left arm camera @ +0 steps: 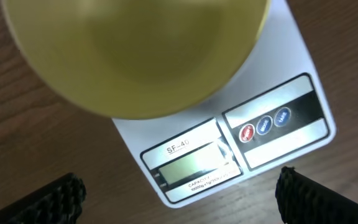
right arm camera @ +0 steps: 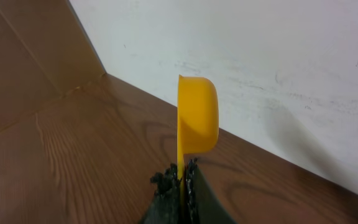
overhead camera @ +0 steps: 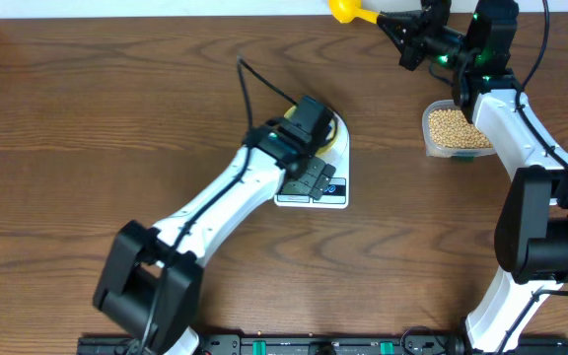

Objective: Scoop item into bowl and weigh 50g on scale

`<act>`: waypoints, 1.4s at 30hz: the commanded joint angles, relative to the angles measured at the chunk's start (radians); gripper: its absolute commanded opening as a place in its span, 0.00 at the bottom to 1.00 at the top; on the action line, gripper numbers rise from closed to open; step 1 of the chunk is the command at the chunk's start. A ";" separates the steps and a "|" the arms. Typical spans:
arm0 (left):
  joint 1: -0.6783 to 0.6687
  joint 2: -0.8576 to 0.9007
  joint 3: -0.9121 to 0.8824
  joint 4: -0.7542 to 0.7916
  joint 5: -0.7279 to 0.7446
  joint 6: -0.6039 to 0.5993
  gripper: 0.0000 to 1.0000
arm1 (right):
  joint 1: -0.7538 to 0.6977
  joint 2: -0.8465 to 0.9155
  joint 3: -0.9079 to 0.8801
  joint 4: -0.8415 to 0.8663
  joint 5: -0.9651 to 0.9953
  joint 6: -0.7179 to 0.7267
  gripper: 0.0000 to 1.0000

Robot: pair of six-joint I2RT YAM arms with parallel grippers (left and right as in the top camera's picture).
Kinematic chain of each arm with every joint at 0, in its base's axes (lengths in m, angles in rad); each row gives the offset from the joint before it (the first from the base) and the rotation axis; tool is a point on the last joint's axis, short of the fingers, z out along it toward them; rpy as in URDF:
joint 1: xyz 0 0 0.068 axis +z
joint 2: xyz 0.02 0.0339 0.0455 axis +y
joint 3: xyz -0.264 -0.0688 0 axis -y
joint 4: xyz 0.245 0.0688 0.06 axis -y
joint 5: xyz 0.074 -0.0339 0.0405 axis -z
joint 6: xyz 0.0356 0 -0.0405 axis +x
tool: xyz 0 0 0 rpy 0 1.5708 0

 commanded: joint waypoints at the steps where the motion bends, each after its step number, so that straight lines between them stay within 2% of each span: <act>1: -0.023 0.004 0.022 0.003 -0.102 -0.045 0.99 | -0.006 0.003 0.022 -0.002 -0.003 -0.016 0.01; 12: -0.023 0.043 0.021 0.003 -0.101 -0.095 1.00 | -0.006 0.003 0.022 -0.004 -0.003 -0.017 0.01; 42: -0.037 0.112 0.019 0.031 -0.100 -0.095 1.00 | -0.006 0.003 0.022 -0.005 -0.003 -0.024 0.01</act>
